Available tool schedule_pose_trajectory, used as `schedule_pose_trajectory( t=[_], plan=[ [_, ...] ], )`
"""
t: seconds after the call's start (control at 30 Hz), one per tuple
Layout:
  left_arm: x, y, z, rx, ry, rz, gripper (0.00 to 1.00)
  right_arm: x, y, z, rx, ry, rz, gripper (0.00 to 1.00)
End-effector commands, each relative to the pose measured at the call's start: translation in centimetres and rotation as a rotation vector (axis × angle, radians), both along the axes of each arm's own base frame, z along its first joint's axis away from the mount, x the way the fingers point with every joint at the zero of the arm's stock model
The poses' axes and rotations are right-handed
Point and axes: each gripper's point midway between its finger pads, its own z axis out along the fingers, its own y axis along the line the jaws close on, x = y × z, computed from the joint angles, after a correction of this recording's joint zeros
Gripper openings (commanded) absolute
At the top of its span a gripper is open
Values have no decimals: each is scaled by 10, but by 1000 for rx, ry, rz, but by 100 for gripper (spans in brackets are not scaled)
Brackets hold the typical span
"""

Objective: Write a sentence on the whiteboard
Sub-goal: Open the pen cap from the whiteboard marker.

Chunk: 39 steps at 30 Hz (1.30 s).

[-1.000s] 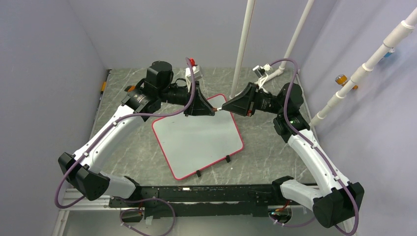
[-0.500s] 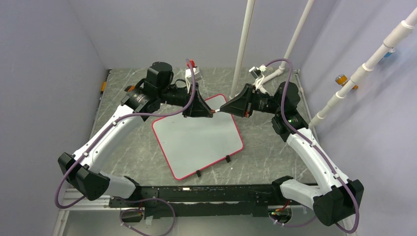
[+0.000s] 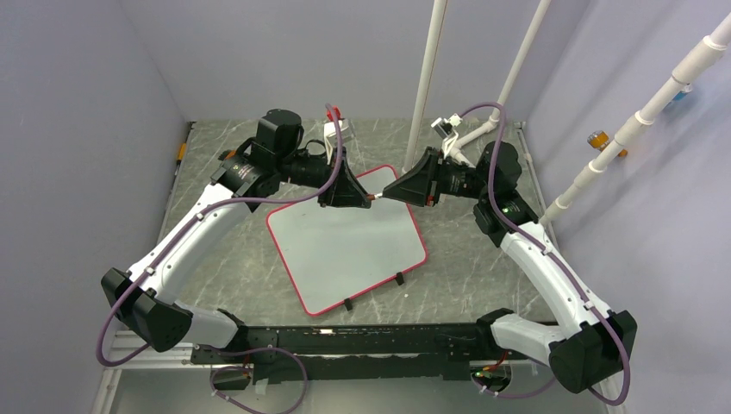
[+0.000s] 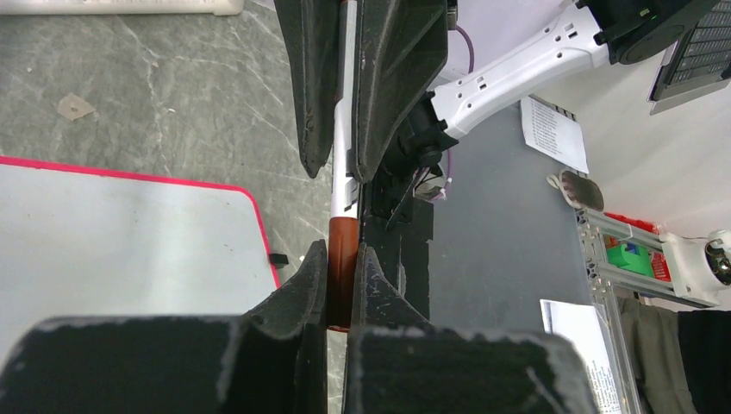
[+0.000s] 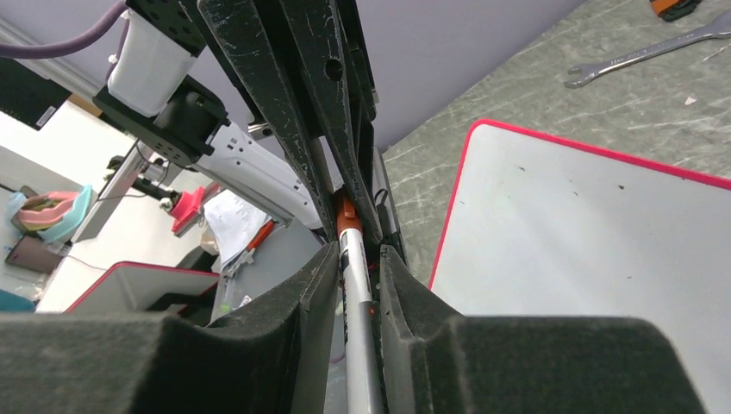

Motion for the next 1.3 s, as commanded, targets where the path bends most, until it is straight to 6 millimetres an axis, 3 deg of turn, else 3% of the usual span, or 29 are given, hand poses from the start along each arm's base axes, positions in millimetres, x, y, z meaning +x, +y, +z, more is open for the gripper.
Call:
schedule_pose_trajectory(
  t=[0.0,0.4,0.6,0.77,1.0,1.27],
  plan=[
    [2,-5,22,-56,-103,-12,0,-18,10,15,9,-66,87,28],
    [2,-5,22,-56,-104,-13,0,-22,13,13,6,-71,107,28],
    [2,-5,20,-53,-103,-12,0,-25,15,12,6,-69,120,18],
    [0,-4,23,-57,-106,-13,0,-29,16,11,9,-69,147,0],
    [1,2,22,-53,-124,9,0,-36,14,13,4,-90,153,0],
    [7,25,21,-35,-168,102,0,-33,5,15,9,-97,91,0]
  ],
)
